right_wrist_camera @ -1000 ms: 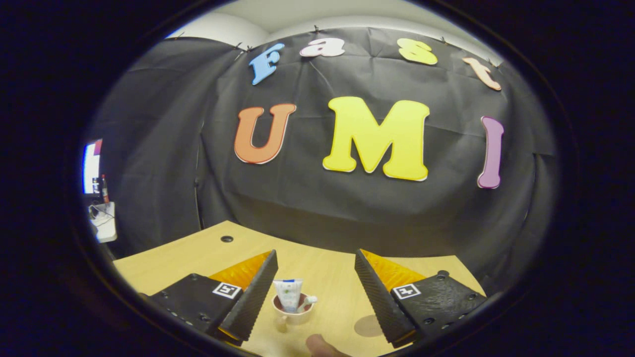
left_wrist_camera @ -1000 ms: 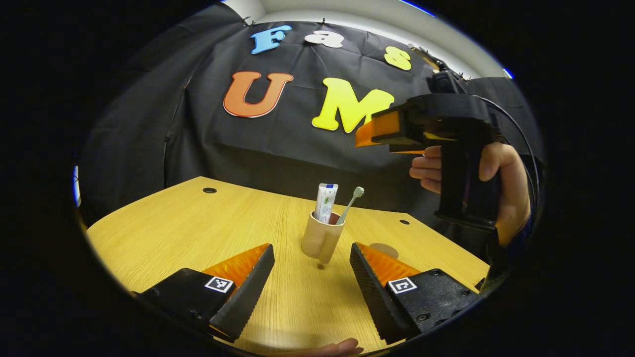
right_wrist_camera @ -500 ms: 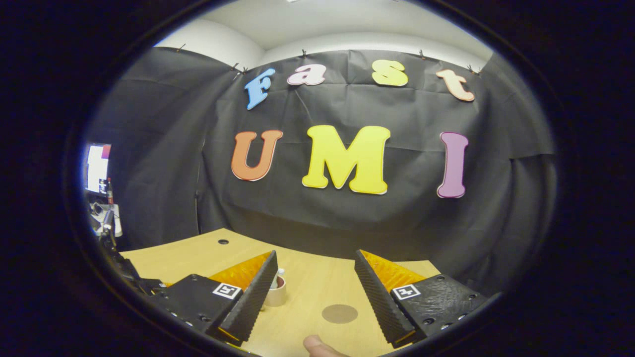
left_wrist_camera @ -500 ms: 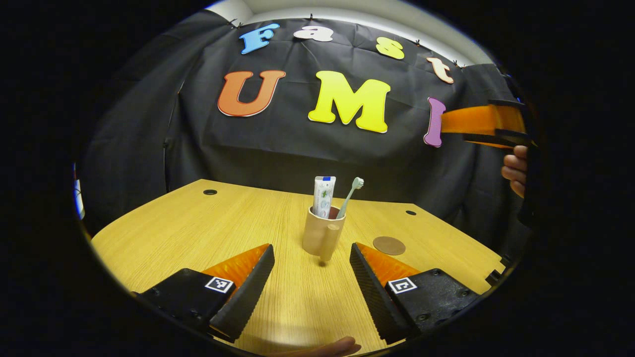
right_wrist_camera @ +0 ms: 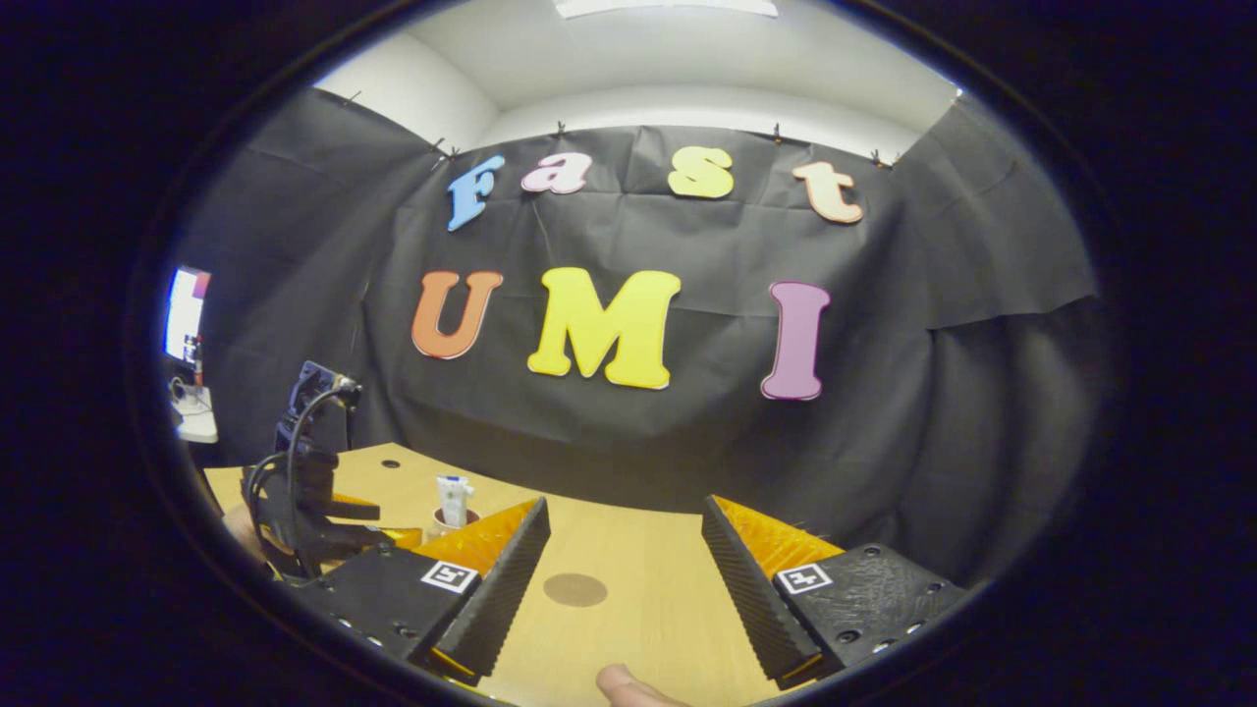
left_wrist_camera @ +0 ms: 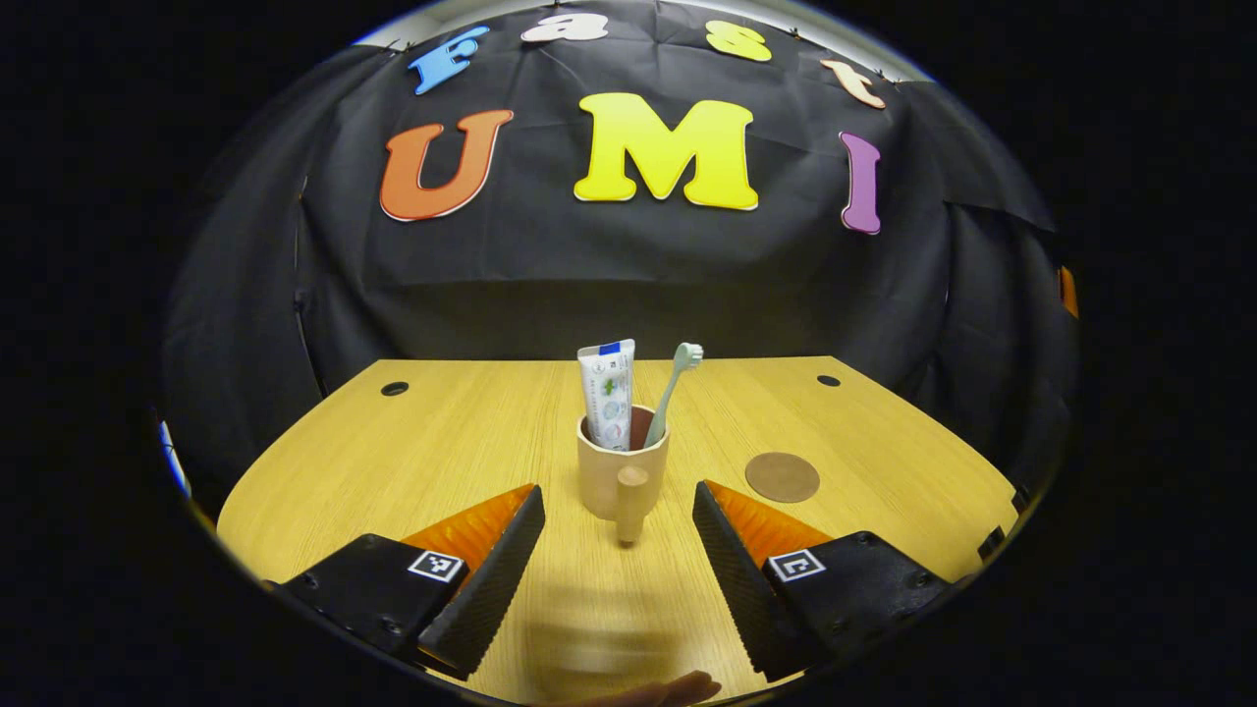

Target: Put the toothbrush and toothpaste on the desktop into the cup, then pick up the cup and place it on the coaster on the desktop.

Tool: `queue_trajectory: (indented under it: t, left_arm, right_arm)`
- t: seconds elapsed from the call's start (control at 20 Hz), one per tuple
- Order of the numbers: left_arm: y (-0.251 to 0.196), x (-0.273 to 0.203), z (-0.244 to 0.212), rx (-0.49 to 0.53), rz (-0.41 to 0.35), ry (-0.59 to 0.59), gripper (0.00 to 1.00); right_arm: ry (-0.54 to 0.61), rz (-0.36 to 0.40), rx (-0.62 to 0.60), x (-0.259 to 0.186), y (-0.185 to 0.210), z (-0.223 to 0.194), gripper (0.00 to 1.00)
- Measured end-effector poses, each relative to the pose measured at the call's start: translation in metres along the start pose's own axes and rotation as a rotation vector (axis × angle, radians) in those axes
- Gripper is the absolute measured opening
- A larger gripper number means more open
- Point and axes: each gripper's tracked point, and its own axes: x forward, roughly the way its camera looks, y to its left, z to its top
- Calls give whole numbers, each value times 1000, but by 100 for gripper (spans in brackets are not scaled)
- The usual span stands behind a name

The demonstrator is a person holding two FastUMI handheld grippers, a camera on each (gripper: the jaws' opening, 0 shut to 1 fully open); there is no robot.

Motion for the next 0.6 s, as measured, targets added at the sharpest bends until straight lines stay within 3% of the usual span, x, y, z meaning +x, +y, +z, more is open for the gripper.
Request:
queue_trajectory:
  t: [0.35,0.6]
  left_arm:
    - [-7,30,24,-16,-1,260,95]
    - [-10,50,11,3,12,488,94]
  right_arm:
    - [-19,-14,59,-23,-41,-6,94]
    - [-52,-41,30,-29,-62,-2,96]
